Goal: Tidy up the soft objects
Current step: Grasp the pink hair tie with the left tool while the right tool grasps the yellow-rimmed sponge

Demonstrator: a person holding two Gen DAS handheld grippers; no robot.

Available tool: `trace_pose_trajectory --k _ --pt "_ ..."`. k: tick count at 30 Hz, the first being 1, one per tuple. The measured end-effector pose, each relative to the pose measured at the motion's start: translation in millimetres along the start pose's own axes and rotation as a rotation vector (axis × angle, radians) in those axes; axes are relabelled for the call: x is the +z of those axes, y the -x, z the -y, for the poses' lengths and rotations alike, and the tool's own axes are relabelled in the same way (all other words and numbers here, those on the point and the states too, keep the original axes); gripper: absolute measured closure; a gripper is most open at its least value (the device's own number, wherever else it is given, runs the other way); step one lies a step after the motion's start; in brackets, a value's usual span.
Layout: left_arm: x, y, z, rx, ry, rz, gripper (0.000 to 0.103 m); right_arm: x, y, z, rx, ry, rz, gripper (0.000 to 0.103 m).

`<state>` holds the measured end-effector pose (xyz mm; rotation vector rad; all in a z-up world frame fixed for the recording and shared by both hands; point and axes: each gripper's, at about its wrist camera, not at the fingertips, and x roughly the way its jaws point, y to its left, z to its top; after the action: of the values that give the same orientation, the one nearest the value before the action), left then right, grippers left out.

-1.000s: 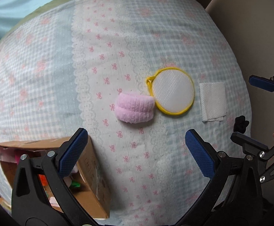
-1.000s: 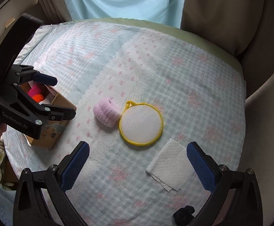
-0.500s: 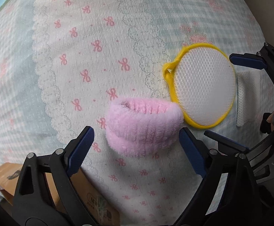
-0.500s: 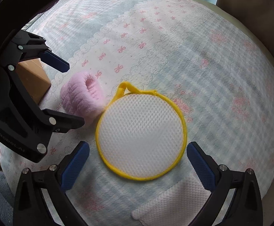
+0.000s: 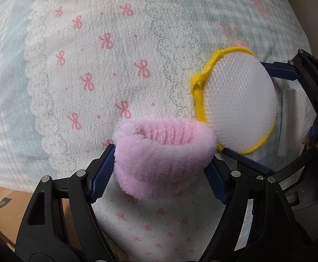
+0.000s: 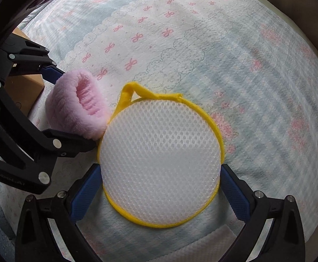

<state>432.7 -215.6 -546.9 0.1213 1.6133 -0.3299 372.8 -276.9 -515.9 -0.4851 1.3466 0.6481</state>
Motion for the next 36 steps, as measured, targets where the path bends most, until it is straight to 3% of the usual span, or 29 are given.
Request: trace_pose_trajectory --k 7,12,20,26,36 --pt "-4.1 13.0 -2.9 -0.019 0.009 0.022 0.053 5.9 2.5 -11.0 -0.029 0.023 0.018 0.019" --pt "-7.2 18.5 -9.6 -0.040 0.040 0.034 0.060 -0.1 6.7 -13.3 -0.026 0.009 0.016 0.032" --pt "-25.3 26.3 -19.5 -0.053 0.060 0.058 0.068 -8.6 14.1 -38.6 0.001 -0.008 0.035 0.070" --pt "-43.8 38.3 -25.8 -0.059 0.070 0.075 0.076 -13.1 24.8 -44.3 0.007 -0.057 0.048 0.072" --pt "-94.7 94.3 -31.7 -0.080 0.099 0.149 0.076 -19.9 71.5 -39.4 -0.020 -0.167 0.098 0.072"
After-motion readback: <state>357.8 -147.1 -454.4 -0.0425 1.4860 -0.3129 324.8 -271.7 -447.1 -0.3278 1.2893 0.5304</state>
